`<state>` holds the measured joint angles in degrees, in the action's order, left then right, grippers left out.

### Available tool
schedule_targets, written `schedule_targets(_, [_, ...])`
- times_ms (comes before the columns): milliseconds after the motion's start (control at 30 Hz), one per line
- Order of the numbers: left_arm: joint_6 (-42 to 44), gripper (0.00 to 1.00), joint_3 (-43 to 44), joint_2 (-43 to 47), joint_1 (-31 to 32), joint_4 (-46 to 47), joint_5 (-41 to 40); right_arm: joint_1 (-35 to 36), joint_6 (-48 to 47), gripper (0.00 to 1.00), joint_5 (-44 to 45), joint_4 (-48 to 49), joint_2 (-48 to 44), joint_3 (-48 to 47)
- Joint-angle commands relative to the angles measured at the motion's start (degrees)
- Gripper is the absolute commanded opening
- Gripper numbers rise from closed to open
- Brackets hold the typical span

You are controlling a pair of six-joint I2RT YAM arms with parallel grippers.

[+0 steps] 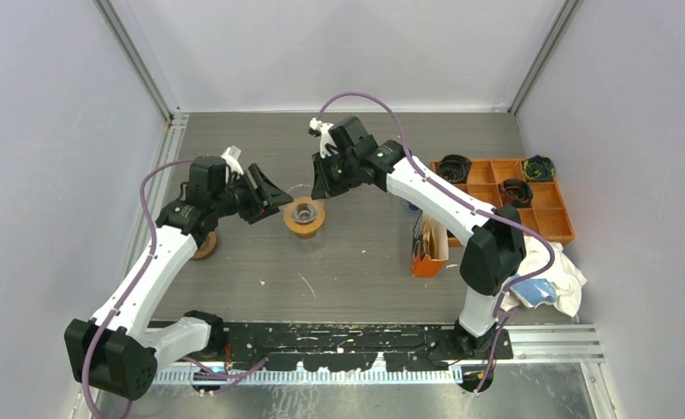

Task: Place the coffee filter in the dripper
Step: Place the coffee dripper in the dripper holder.

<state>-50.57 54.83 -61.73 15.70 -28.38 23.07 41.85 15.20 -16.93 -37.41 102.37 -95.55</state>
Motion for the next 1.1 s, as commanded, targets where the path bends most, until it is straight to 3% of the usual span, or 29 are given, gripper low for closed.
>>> schedule_targets(0, [0.46,0.55,-0.01,-0.85,0.21,3.43,-0.56,0.07,-0.38,0.01,-0.21,3.32,0.28,0.30])
schedule_targets(167, [0.70,0.51,0.16,-2.08,0.36,2.98,-0.97,0.06,-0.78,0.01,0.00,2.94,0.72,1.09])
schedule_targets(667, [5.04,0.20,4.40,-6.45,0.48,-3.48,-2.80,0.07,-2.14,0.01,1.05,-2.05,3.34,0.04])
schedule_targets(1067, [6.27,0.14,2.04,-7.10,1.16,-4.93,-3.95,1.36,-5.04,0.01,3.72,-2.76,4.86,2.00])
